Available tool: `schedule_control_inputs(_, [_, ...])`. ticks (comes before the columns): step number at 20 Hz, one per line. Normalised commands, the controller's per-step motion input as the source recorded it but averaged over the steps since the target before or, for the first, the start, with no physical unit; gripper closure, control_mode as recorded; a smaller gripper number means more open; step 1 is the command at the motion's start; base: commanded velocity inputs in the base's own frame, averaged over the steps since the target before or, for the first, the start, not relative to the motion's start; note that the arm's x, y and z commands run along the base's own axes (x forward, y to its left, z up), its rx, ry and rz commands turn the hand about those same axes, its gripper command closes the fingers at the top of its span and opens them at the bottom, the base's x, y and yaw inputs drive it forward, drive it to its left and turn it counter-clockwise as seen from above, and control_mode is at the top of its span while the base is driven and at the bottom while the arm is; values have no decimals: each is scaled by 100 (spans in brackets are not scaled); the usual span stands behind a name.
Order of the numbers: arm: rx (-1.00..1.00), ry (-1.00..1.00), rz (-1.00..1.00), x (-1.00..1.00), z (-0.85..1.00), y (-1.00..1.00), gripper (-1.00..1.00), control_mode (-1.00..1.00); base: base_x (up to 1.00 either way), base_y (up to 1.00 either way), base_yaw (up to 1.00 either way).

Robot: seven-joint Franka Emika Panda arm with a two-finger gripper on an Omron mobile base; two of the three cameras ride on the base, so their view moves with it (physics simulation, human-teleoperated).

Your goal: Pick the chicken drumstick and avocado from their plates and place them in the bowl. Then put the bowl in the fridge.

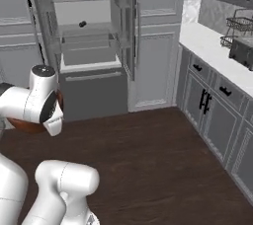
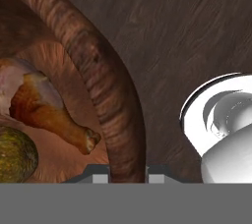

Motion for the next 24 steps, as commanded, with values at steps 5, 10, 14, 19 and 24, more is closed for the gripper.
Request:
schedule_control_inputs(5, [0,0,0,0,0,0,100,100,100,-47,39])
schedule_control_inputs(10, [0,0,0,0,0,0,100,100,100,-69,27])
schedule_control_inputs(14, [0,0,0,0,0,0,100,100,100,-53,18])
schedule_control_inputs(19, [0,0,0,0,0,0,100,100,100,33,-1])
schedule_control_inputs(24, [0,0,0,0,0,0,100,100,100,42,-17])
